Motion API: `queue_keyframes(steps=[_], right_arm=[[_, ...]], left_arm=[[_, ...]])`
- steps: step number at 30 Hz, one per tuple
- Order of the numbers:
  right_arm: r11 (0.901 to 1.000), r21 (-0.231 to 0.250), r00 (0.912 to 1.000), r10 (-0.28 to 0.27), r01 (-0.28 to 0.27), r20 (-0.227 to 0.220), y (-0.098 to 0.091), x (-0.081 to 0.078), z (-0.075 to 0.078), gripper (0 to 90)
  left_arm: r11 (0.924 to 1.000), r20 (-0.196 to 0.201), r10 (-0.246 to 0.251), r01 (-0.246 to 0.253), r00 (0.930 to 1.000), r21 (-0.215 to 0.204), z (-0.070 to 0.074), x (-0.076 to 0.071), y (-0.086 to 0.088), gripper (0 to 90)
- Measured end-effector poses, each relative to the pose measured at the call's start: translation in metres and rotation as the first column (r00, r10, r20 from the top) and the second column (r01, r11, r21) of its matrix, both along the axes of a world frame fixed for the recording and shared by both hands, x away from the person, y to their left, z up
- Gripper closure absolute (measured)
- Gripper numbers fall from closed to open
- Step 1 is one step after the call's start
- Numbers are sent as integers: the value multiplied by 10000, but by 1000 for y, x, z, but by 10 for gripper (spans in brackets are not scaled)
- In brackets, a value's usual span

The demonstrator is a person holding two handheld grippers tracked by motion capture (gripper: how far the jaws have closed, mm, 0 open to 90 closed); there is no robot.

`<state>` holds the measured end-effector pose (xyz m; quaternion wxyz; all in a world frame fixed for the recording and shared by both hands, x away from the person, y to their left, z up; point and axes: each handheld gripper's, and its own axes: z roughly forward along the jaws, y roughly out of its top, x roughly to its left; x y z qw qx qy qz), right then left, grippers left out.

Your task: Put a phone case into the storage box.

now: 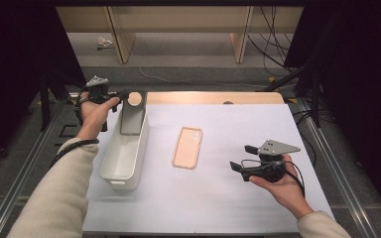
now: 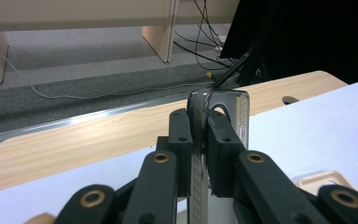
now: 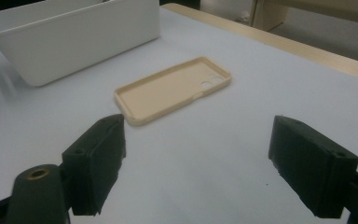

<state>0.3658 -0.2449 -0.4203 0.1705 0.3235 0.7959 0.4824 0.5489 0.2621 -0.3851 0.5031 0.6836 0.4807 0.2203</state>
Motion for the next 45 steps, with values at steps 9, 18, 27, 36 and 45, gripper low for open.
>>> queue_keyframes(steps=[9, 18, 27, 36, 45], right_arm=[[10000, -4, 10000, 8, -8, 1, 0, 0, 0, 198], [10000, -13, 10000, 14, -14, 9, 0, 0, 0, 198], [10000, -12, 10000, 25, -25, 0, 0, 0, 0, 198], [10000, -8, 10000, 31, -31, 6, 0, 0, 0, 197], [10000, -18, 10000, 40, -40, 18, 0, 0, 0, 197]], left_arm=[[10000, -122, 61, -62, 9999, -42, -3, 1, 1, 805], [9993, -274, 193, -184, 9994, 315, -6, 2, 3, 781], [9979, -363, 297, -275, 9989, 593, -10, 3, 4, 762], [9944, -473, 473, -425, 9978, 972, -13, 5, 4, 740], [9896, -514, 696, -625, 9963, 1297, -12, 7, 2, 662]])
